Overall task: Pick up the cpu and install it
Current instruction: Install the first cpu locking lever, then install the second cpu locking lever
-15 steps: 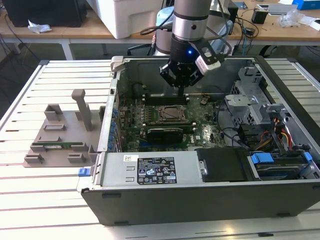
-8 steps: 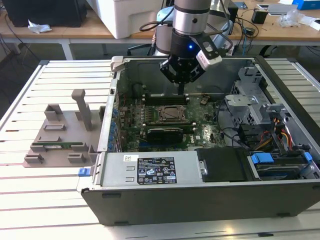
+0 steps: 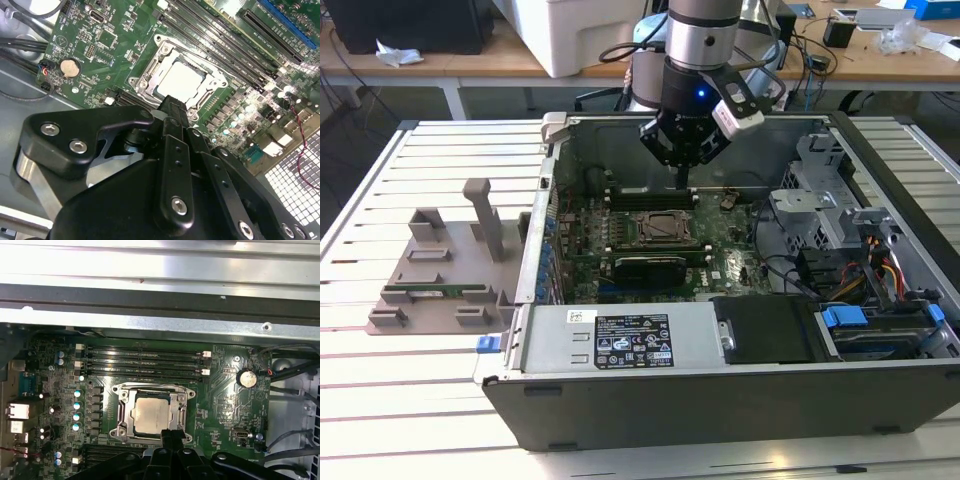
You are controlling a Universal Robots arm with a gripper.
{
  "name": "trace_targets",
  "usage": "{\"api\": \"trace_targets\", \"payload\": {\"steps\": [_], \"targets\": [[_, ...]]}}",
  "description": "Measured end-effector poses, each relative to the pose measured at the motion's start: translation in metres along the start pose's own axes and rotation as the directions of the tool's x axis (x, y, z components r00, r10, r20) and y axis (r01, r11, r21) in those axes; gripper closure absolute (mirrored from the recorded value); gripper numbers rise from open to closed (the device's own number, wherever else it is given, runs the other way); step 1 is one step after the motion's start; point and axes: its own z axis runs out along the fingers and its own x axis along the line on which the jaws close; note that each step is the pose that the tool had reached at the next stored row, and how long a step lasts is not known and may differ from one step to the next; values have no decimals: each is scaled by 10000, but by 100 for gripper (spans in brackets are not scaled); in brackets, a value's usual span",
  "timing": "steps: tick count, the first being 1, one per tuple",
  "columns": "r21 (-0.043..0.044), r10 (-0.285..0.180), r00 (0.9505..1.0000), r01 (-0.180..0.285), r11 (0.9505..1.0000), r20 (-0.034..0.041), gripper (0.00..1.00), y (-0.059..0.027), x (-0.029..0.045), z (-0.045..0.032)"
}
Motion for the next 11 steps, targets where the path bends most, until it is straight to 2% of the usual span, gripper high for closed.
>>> {"api": "trace_targets", "payload": {"steps": [4, 6, 9, 10, 11], "targets": [[2, -1, 10000, 1, 10000, -1, 89, -2, 0, -2], [-82, -2, 10000, 2, 10000, 4, 89, -109, 6, 2], [-274, -5, 10000, 5, 9996, 13, 89, -223, 16, 6], [-401, -7, 10000, 7, 9992, 18, 89, -268, 21, 7], [-582, -11, 10000, 13, 9983, 26, 89, -330, 29, 10]]}}
